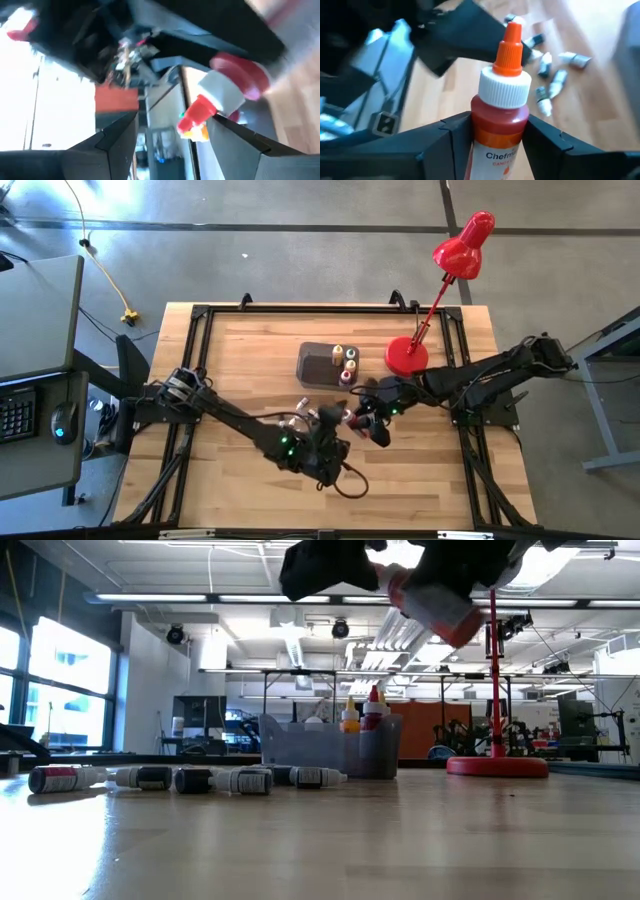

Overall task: Pick & Place food coloring
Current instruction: Put the big orange food coloring bottle into the black bin

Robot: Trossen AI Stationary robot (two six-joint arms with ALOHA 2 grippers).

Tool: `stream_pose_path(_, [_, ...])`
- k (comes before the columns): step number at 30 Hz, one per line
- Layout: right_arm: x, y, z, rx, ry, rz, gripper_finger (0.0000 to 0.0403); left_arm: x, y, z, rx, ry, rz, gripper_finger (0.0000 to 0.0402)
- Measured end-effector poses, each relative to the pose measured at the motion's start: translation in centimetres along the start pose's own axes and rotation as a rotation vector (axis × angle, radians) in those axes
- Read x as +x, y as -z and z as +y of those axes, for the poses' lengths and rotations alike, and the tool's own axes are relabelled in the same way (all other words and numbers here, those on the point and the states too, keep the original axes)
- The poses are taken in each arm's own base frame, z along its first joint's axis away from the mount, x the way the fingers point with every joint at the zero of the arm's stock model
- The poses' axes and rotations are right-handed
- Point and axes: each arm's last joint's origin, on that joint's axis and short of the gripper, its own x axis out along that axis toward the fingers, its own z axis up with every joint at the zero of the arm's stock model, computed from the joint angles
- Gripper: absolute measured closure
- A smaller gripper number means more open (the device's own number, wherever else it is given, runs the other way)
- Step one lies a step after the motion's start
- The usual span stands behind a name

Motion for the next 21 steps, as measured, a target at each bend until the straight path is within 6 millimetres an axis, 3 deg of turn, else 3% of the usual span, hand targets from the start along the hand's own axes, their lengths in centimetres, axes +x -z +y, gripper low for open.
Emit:
stream_pose_path(6, [0.0, -0.3, -0.4, -0.056, 0.152, -0.072, 0.0258, -0.2, 0.1, 0.2, -0.234, -0.085, 0.051, 0.0170])
stream_pose_path(10, [-0.1, -0.4, -0.7, -0.094, 0.237, -0.102, 0.0258, -0.3, 0.7, -0.1, -0.294, -0.105, 0.077, 0.0170])
stream_pose_path(16, [-0.2, -0.6, -0.8, -0.149, 0.308, -0.133, 0.0253, -0.6, 2.7, -0.3, -0.376, -0.159, 0.127, 0.0169])
stream_pose_path(21, [-0.3, -1.1, -1.2, -0.197, 0.387, -0.174, 0.0256, -1.5, 5.2, 1.4, -0.523, -0.159, 0.141, 0.0169])
